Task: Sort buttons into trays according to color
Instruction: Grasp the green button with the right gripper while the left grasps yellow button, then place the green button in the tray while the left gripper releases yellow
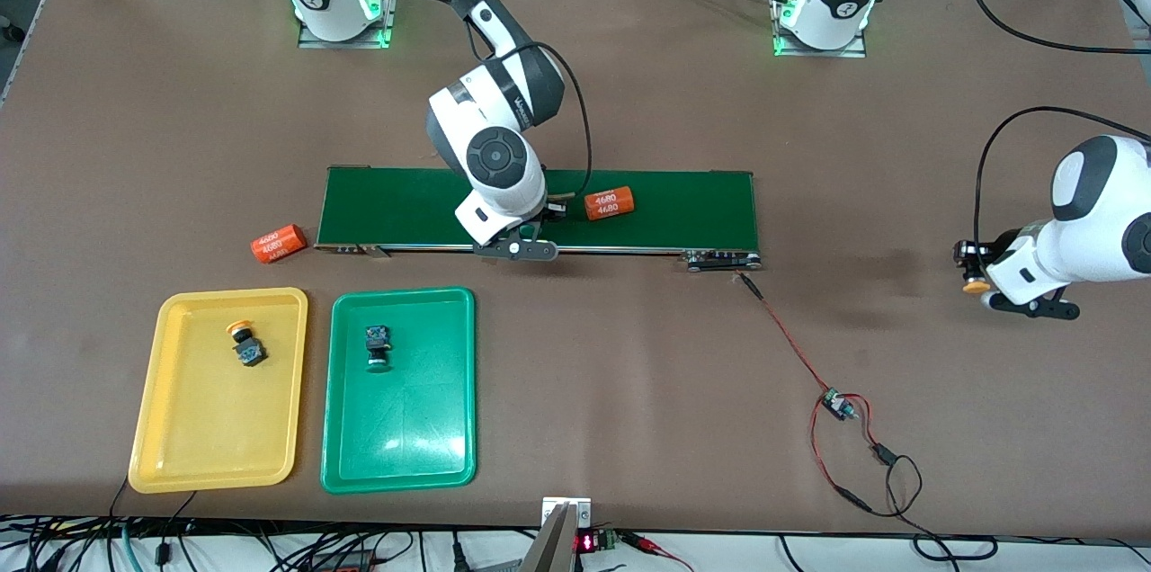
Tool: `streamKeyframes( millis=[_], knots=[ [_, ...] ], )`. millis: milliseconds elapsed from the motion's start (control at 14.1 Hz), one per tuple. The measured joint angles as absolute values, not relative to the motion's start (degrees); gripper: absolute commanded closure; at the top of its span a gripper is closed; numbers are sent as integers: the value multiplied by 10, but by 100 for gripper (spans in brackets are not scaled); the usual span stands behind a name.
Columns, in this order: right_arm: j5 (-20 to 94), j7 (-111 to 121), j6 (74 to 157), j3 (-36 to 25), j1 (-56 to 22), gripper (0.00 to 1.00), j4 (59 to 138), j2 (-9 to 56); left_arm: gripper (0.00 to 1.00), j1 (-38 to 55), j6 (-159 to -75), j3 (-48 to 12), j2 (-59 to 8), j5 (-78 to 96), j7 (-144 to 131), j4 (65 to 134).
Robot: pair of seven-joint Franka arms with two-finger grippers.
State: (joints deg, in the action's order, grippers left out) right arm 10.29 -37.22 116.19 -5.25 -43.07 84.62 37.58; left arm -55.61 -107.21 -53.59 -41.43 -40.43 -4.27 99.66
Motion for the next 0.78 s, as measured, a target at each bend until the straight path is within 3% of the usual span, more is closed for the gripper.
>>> streamKeyframes(
  millis=[355, 781],
  knots=[
    [102, -371, 1088, -72, -395, 100, 777, 361, 87, -451, -1036, -538, -414, -360, -46, 932],
    [100, -275, 1112, -79, -312, 100, 751, 383, 87, -321, -1002, -539, -415, -254, -108, 913]
  ],
)
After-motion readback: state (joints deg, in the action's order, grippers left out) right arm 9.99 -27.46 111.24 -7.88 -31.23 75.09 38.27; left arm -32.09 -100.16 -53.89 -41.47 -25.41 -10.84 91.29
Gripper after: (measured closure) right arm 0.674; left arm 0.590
